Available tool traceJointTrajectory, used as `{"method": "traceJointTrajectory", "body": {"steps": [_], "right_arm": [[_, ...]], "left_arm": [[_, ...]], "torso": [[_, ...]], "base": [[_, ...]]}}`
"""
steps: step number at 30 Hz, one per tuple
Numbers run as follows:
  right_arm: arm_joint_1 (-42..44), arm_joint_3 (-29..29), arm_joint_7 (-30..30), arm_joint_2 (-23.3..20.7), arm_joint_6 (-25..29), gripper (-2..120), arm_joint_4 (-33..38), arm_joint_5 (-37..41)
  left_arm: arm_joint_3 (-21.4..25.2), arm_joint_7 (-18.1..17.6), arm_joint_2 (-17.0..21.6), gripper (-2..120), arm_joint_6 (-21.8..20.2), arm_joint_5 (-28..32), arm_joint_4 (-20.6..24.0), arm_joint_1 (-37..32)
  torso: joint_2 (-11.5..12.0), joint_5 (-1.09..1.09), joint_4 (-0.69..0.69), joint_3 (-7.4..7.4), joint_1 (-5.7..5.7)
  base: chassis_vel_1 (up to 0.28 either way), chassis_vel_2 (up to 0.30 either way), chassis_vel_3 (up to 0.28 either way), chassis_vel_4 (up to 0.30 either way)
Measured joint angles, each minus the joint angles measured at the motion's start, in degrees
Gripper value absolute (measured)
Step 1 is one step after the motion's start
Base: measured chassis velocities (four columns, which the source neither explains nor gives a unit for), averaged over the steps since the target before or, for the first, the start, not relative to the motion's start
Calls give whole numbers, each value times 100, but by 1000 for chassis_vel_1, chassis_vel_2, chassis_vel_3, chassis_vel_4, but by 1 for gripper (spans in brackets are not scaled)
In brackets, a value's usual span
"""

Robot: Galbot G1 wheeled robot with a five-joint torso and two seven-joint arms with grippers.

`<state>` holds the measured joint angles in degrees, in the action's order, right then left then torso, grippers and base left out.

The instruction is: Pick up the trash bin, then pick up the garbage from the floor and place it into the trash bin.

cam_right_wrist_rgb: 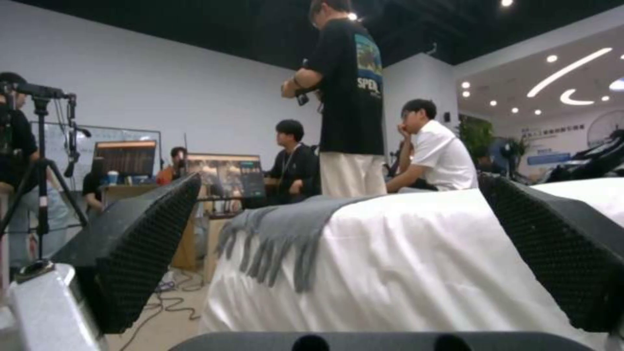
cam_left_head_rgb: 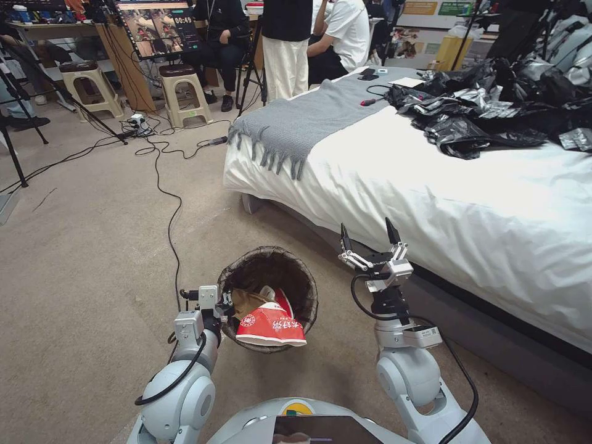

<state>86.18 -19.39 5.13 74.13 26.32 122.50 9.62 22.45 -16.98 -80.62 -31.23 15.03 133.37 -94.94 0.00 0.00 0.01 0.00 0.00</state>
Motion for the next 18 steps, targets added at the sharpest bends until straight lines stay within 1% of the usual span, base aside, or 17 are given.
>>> {"method": "traceJointTrajectory", "body": {"steps": [4,8,18], "right_arm": [[4,-7,-1,11,23,100,-28,1],[9,-24,-1,11,29,100,-39,1],[-11,-48,2,14,29,100,-98,13]], "left_arm": [[1,4,0,2,0,-2,2,-14],[2,8,3,2,-3,-3,8,-13],[56,0,16,2,-49,82,67,9]], "torso": [[0,0,-2,0,0],[0,0,-1,0,0],[0,0,-2,0,0]], "base": [[24,22,22,28],[75,58,71,79],[98,96,90,95]]}}
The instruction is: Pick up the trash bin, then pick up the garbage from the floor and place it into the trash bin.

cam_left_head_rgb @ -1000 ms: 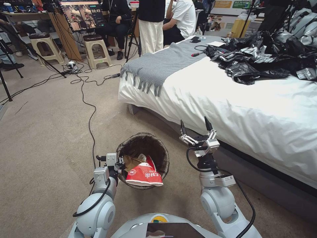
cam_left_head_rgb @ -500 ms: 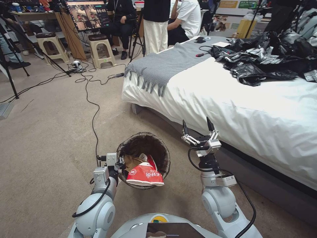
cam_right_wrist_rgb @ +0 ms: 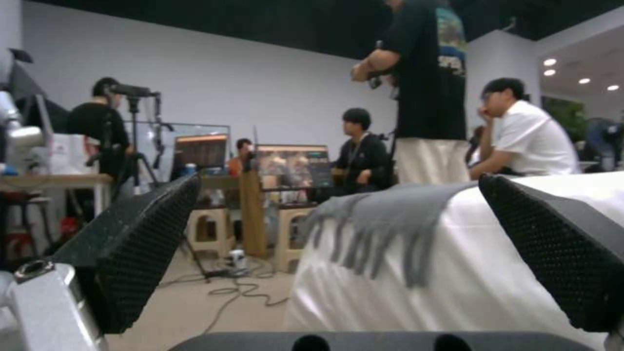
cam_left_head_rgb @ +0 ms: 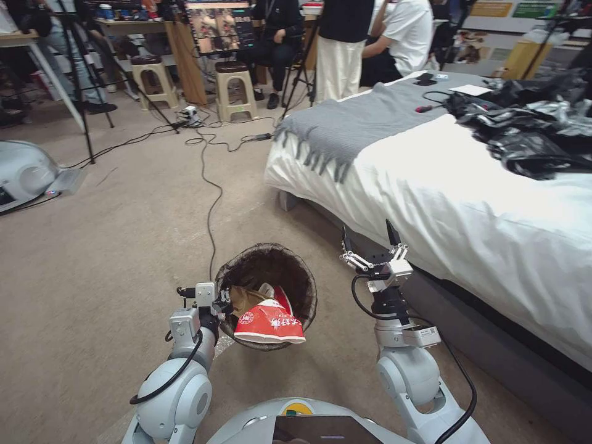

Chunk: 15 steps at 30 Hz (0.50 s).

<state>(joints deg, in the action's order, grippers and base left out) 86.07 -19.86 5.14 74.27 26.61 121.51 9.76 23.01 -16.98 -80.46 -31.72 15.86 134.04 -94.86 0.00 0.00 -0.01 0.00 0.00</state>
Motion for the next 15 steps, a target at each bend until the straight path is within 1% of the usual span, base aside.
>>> {"method": "traceJointTrajectory", "body": {"steps": [4,11,15], "right_arm": [[0,1,0,7,1,100,-19,-1],[-6,-9,-2,33,74,100,-147,-32],[24,-10,-4,45,146,100,-197,-82]], "left_arm": [[23,-6,5,2,-29,36,38,13],[137,-67,23,2,-195,204,196,33],[179,-89,17,2,-209,245,236,30]], "torso": [[0,0,0,0,0],[0,0,0,0,0],[0,0,1,0,0]], "base": [[107,118,128,104],[123,122,126,130],[125,123,116,125]]}}
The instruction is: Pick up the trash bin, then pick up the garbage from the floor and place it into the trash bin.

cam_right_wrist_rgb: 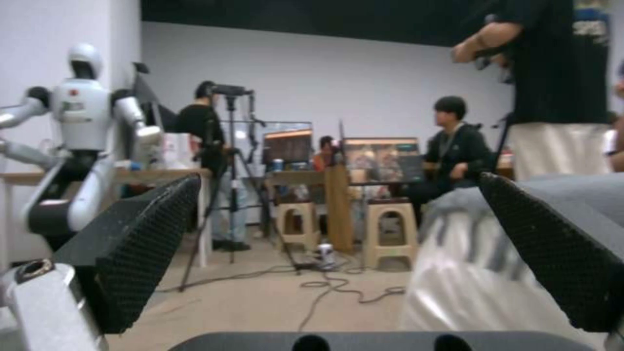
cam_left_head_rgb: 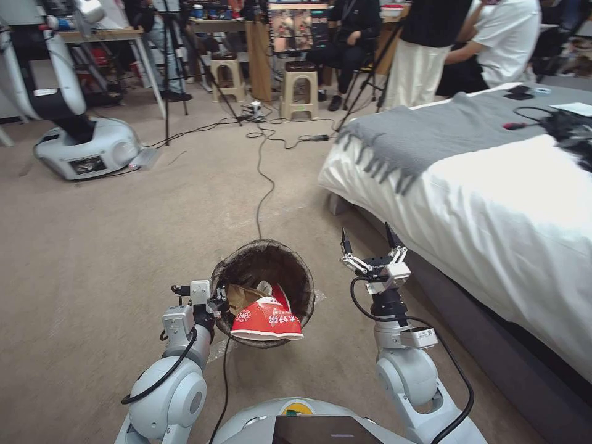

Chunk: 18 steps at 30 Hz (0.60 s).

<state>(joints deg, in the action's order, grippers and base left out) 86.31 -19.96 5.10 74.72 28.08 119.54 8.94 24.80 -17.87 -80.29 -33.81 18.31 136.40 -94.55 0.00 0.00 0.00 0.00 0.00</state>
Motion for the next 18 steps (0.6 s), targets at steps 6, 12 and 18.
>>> {"method": "traceJointTrajectory", "body": {"steps": [6,12,18], "right_arm": [[-1,-3,-2,4,19,100,-10,-20],[9,-3,-12,14,46,100,-12,-52],[28,-1,-16,25,55,100,-14,-78]], "left_arm": [[47,-21,-14,2,-3,41,35,-3],[89,-53,-26,2,22,140,62,31],[83,-63,-29,2,88,171,65,37]], "torso": [[0,0,-1,0,0],[0,0,-1,0,0],[0,0,-2,0,0]], "base": [[129,115,123,127],[126,111,130,131],[82,80,101,89]]}}
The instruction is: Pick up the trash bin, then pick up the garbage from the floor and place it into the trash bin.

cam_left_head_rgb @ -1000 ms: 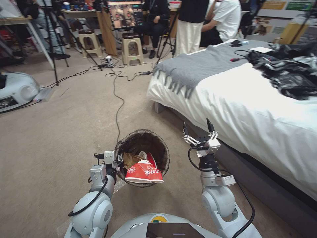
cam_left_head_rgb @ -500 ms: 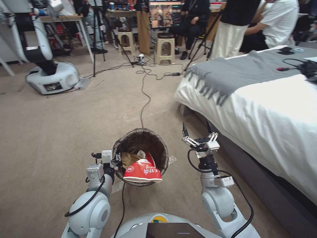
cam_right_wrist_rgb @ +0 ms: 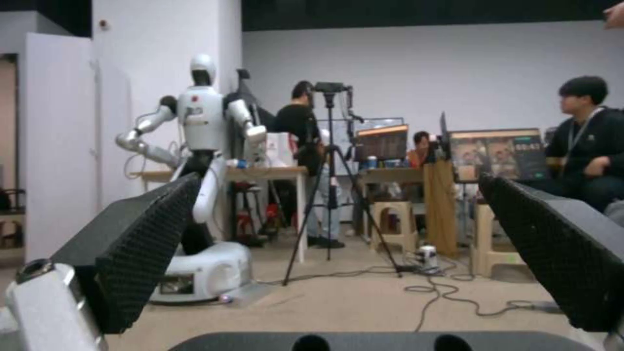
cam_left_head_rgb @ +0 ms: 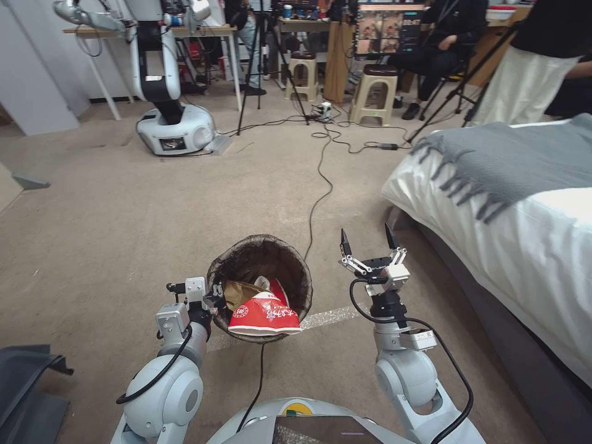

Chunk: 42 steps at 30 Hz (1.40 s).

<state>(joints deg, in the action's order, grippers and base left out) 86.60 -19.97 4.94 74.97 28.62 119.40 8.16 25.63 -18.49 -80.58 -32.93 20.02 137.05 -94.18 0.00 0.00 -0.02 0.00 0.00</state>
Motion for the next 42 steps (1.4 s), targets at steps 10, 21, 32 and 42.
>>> {"method": "traceJointTrajectory", "body": {"steps": [10,21,32,42], "right_arm": [[32,4,-1,0,8,100,-17,-41],[52,10,-1,2,19,100,-49,-57],[67,16,-2,11,58,100,-124,-71],[50,25,-5,39,135,100,-220,-78]], "left_arm": [[6,-93,-1,2,76,39,0,53],[102,-366,-6,2,-161,184,-40,173],[419,-969,-3,2,-610,724,-187,427],[792,-1419,-22,2,-761,1223,-636,600]], "torso": [[0,0,3,0,0],[0,0,2,0,0],[0,0,2,0,0],[0,0,2,0,0]], "base": [[6,2,2,5],[0,0,0,0],[0,0,0,0],[0,0,0,0]]}}
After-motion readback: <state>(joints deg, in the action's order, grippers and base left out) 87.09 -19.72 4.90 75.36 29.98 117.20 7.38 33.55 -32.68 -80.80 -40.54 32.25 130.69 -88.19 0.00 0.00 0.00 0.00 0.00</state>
